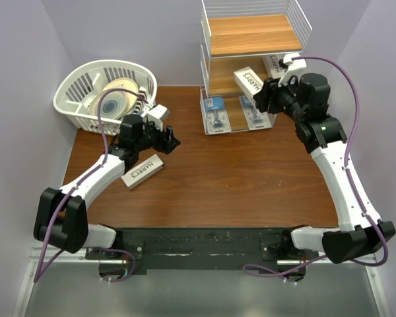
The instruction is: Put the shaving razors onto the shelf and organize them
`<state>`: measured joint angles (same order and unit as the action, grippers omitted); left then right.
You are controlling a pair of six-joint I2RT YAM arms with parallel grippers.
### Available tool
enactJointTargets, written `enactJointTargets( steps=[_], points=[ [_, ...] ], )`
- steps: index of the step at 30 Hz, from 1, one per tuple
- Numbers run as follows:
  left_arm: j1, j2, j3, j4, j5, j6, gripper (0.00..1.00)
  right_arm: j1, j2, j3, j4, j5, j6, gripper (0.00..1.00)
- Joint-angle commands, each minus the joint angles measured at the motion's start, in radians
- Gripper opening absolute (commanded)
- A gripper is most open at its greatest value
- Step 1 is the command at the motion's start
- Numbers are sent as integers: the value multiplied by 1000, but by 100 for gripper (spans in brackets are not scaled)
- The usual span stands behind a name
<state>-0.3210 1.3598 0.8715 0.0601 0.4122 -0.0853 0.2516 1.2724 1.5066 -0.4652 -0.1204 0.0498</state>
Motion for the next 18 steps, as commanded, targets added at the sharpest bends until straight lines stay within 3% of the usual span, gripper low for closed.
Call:
enactJointTargets(
  steps=[1,18],
  points=[
    [-3,-1,43,17,-3,19,64,-15,28,6,188,56,38,39],
    [-6,-33,-14,27,-4,12,65,-15,165,-57,342,191,133,44]
  ],
)
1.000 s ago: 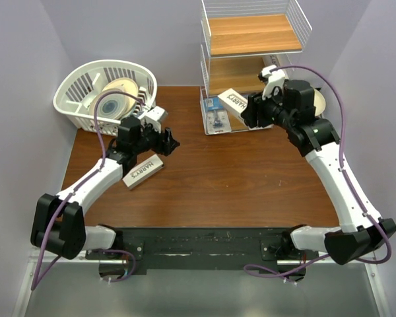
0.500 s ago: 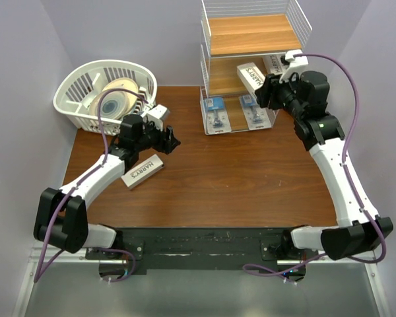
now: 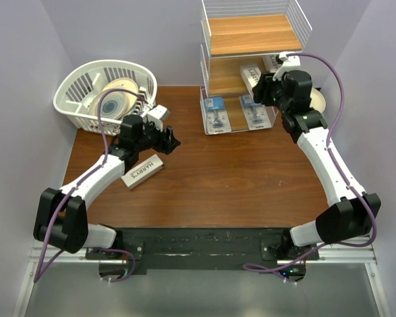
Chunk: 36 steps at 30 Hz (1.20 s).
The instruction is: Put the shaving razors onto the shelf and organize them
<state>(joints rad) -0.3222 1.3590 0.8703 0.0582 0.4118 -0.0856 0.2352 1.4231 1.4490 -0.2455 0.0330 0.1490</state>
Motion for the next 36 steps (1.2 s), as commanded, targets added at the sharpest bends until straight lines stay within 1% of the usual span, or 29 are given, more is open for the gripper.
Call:
enactJointTargets(
  steps=[1,6,10,13,20,23,27,28,30,31,36],
  points=[
    [-5,-32,-13,28,-4,12,65,0,22,2,126,36,34,44],
    [-5,-35,-16,29,-5,14,65,0,79,36,147,34,44,42],
    [-3,-35,-21,28,-8,17,65,1,126,60,163,56,44,38],
    [-3,-37,-21,25,-11,23,65,1,157,76,173,74,44,39],
    [-3,-41,-25,19,-13,27,65,0,197,96,186,90,52,44],
    [-3,-40,-28,22,-11,27,65,3,212,108,193,94,47,52],
    [-3,-40,-31,28,-11,27,65,1,227,120,204,85,28,66],
    [-3,-40,-31,28,-11,27,65,1,221,123,203,84,21,73],
    [-3,-41,-34,31,-10,26,65,3,206,123,195,77,23,82],
    [-3,-40,-34,31,-10,26,65,1,182,120,187,74,18,99],
    [-3,-38,-53,46,-4,7,65,1,82,93,132,111,23,99]
  ],
)
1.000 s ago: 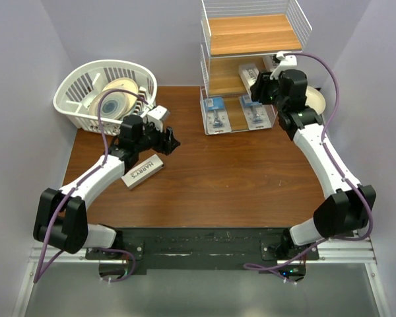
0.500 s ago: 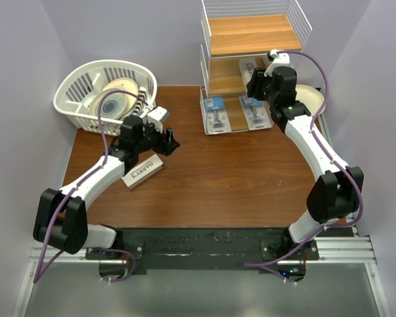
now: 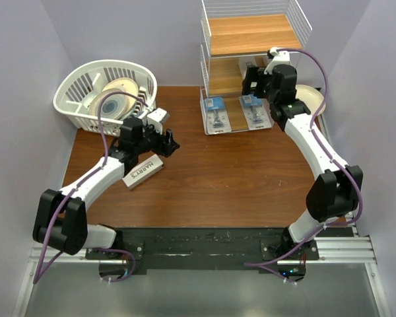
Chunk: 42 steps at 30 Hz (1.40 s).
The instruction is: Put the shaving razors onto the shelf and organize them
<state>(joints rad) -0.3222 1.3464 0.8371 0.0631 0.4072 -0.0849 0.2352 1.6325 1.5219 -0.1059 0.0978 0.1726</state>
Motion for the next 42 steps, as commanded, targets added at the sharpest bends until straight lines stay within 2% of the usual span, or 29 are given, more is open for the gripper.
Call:
enactJointTargets(
  steps=[1,8,10,12,13,15,16,25,42],
  points=[
    [-3,-23,-20,44,4,4,65,0,-144,5,-33,51,8,99],
    [-3,-10,-30,61,10,-10,65,1,-324,-103,-156,-16,-74,99],
    [-3,-9,-35,63,10,-10,65,-10,-370,-162,-160,-39,-106,87],
    [-3,-7,-38,66,8,-12,65,-20,-391,-193,-156,-55,-114,67],
    [-3,-7,-38,67,10,-12,65,-25,-390,-207,-155,-55,-123,33],
    [-3,-7,-39,69,12,-13,65,-24,-372,-210,-149,-66,-131,8],
    [-3,-10,-41,69,10,-13,65,-25,-362,-207,-146,-69,-136,0],
    [-3,-33,-61,63,-1,-3,65,-23,-258,-184,-38,-95,-108,0],
    [0,-30,-84,78,-8,-6,66,-25,-86,-68,21,-112,-104,0]
  ],
)
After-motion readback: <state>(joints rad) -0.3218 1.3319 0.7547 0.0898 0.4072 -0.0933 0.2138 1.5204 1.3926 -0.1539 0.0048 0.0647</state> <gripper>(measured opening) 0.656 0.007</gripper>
